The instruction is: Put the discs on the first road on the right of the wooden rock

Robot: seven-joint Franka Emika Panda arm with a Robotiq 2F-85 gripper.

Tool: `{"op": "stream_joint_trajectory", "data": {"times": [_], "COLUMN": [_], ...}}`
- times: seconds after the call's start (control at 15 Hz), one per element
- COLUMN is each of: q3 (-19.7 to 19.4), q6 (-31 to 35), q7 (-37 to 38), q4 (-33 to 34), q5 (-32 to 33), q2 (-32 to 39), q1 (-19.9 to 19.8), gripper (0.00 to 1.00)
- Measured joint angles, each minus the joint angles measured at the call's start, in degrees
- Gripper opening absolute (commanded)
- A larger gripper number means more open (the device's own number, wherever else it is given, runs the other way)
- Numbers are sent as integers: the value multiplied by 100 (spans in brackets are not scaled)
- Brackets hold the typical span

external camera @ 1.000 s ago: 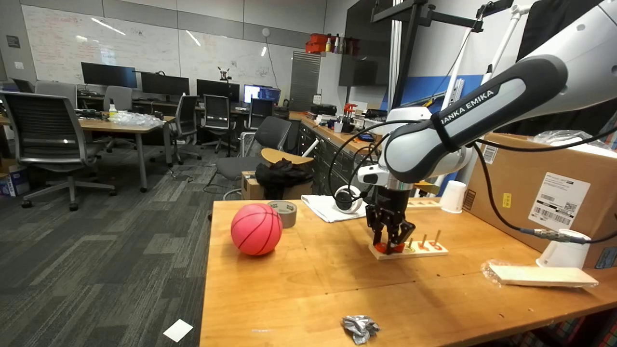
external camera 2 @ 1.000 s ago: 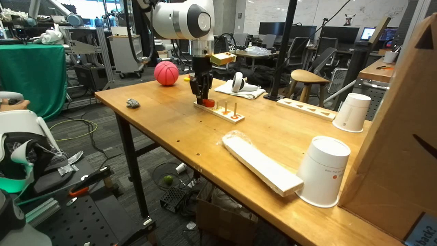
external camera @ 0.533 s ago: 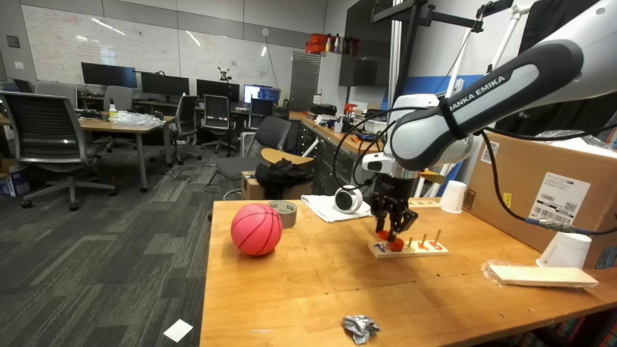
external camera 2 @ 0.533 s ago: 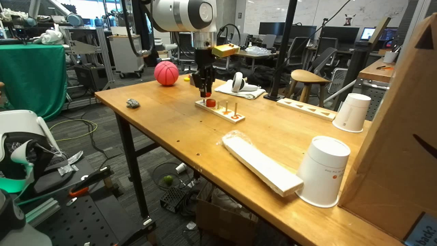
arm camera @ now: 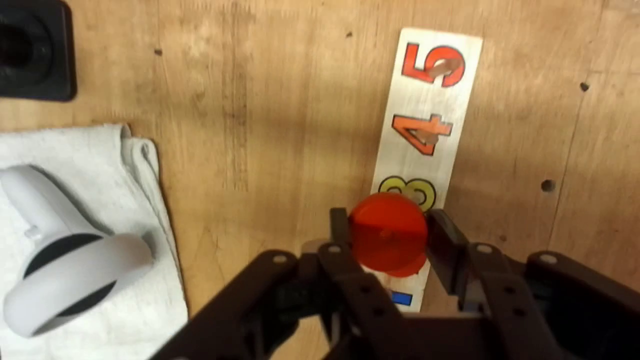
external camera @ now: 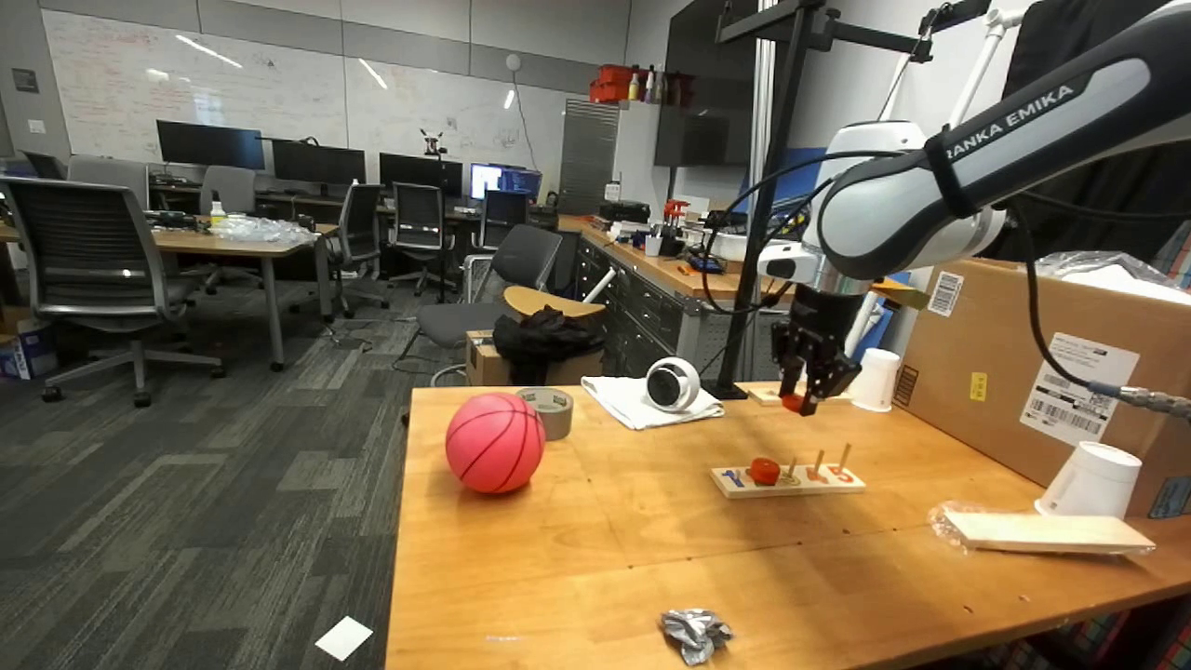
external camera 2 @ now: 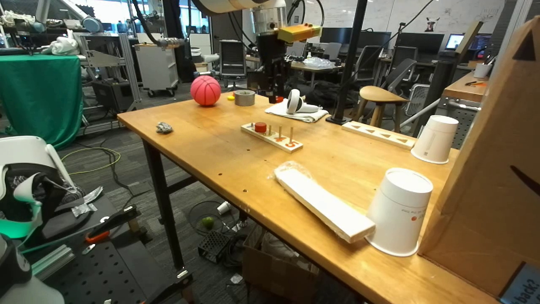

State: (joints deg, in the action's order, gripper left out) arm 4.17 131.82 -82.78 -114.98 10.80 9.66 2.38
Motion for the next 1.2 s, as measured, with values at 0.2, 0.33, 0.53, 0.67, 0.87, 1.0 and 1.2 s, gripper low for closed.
{"op": "stream_joint_trajectory", "data": {"times": [0.2, 0.33, 0.53, 0.67, 0.87, 1.0, 1.2], "q3": [-194, -281, -342, -354, -357, -357, -357], "q6": [-1, 0, 0, 0, 0, 0, 0], "q7": [119, 176, 281, 345, 447, 499, 518], "q4": [-160, -250, -359, -431, -506, -542, -547], "q5": [33, 35, 36, 36, 36, 36, 36], "q2": [-156, -194, -194, -189, -162, -134, -64], "q1": [-143, -225, -299, -323, -328, -328, -328], "gripper": [17, 17, 17, 17, 17, 17, 17]}}
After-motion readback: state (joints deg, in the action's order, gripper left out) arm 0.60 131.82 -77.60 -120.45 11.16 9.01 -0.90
